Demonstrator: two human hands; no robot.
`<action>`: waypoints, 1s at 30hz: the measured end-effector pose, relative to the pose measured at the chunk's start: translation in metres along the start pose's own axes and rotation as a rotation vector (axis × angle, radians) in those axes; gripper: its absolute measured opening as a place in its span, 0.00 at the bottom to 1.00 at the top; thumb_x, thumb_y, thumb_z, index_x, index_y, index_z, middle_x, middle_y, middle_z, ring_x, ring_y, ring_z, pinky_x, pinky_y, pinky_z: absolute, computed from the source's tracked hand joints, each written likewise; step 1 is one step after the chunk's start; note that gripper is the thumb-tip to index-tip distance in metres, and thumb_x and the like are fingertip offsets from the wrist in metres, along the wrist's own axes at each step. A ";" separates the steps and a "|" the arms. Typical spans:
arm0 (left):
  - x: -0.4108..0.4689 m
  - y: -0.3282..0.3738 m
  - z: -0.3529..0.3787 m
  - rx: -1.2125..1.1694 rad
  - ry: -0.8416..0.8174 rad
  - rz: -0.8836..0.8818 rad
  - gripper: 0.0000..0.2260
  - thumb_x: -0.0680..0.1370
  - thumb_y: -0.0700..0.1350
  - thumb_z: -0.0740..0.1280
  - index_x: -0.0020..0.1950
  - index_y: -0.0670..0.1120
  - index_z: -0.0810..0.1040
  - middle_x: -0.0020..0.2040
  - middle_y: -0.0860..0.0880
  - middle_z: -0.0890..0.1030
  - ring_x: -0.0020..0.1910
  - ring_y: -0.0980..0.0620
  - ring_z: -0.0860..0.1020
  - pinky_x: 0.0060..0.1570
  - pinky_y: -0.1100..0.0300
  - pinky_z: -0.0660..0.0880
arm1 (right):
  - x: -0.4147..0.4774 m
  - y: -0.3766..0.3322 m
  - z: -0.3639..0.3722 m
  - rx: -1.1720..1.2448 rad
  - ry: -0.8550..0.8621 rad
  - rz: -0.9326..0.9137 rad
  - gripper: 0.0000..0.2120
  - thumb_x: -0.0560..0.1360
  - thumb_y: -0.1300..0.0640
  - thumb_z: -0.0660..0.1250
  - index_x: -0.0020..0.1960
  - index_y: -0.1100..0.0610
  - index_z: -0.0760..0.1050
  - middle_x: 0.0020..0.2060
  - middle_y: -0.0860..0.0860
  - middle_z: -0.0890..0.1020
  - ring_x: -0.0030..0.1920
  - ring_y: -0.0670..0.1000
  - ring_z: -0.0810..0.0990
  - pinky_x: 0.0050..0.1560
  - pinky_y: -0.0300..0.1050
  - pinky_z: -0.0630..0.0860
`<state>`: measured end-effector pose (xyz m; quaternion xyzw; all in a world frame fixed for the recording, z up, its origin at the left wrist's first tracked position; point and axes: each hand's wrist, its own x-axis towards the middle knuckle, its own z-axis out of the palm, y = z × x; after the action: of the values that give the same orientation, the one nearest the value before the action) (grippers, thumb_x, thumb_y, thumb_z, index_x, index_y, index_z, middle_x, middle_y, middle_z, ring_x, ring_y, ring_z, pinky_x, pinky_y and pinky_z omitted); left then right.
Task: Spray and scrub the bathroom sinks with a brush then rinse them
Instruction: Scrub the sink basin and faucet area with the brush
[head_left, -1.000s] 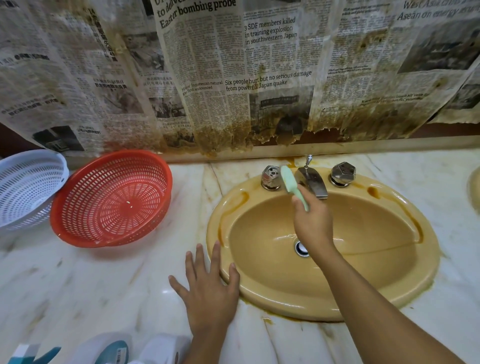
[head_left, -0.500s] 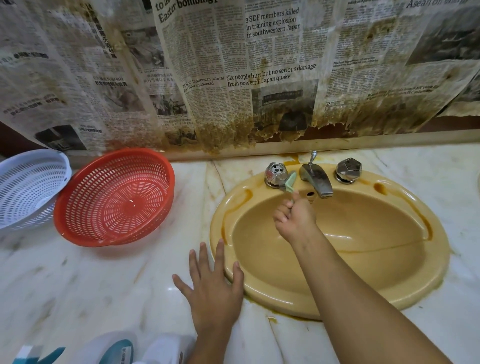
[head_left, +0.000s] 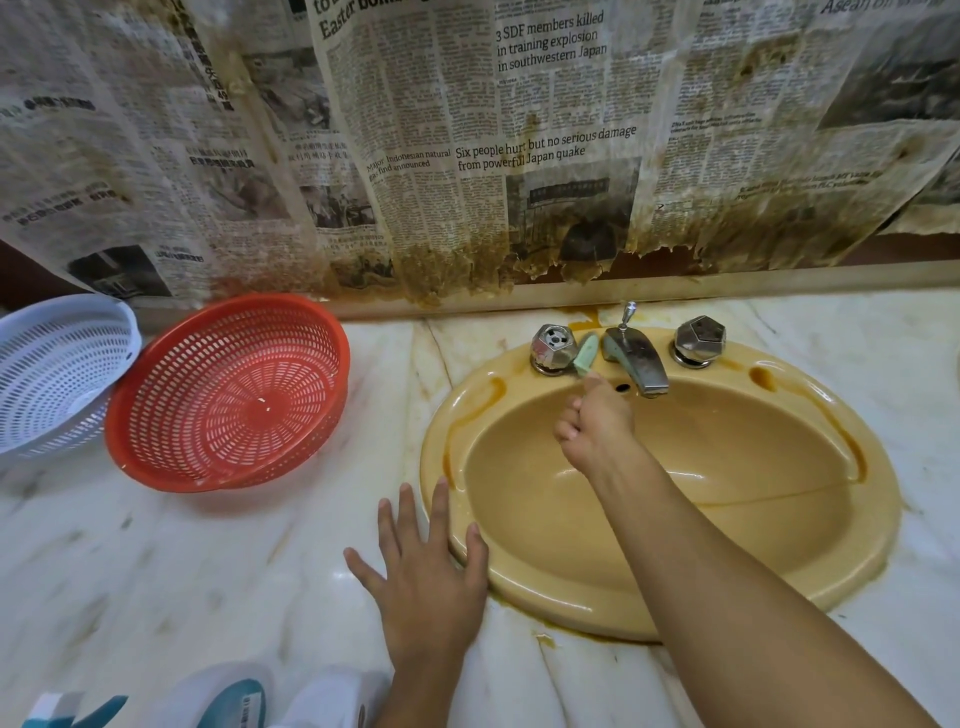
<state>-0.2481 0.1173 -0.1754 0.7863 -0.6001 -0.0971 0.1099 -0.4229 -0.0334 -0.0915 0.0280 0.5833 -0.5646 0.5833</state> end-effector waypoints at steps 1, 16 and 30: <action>0.000 0.000 -0.001 -0.001 -0.002 -0.001 0.30 0.80 0.66 0.48 0.83 0.63 0.56 0.83 0.51 0.60 0.83 0.47 0.52 0.74 0.27 0.47 | -0.004 0.002 -0.004 -0.062 -0.009 -0.014 0.11 0.85 0.55 0.58 0.62 0.48 0.78 0.30 0.48 0.62 0.24 0.45 0.55 0.20 0.37 0.52; 0.001 -0.002 -0.001 -0.023 -0.006 -0.003 0.30 0.80 0.67 0.45 0.83 0.65 0.53 0.84 0.52 0.56 0.84 0.49 0.48 0.75 0.29 0.42 | -0.034 -0.170 0.029 -1.642 -0.239 -0.780 0.15 0.84 0.52 0.63 0.69 0.46 0.78 0.55 0.53 0.83 0.41 0.52 0.78 0.40 0.44 0.75; 0.004 -0.003 0.004 0.010 0.005 0.005 0.29 0.80 0.66 0.51 0.82 0.64 0.59 0.83 0.52 0.60 0.83 0.48 0.55 0.74 0.28 0.50 | 0.064 -0.152 0.073 -2.224 -0.604 -0.585 0.18 0.84 0.56 0.61 0.73 0.45 0.75 0.74 0.50 0.72 0.69 0.55 0.71 0.67 0.50 0.67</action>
<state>-0.2457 0.1138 -0.1801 0.7856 -0.6023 -0.0918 0.1077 -0.5014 -0.1791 -0.0186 -0.7622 0.5764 0.1558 0.2503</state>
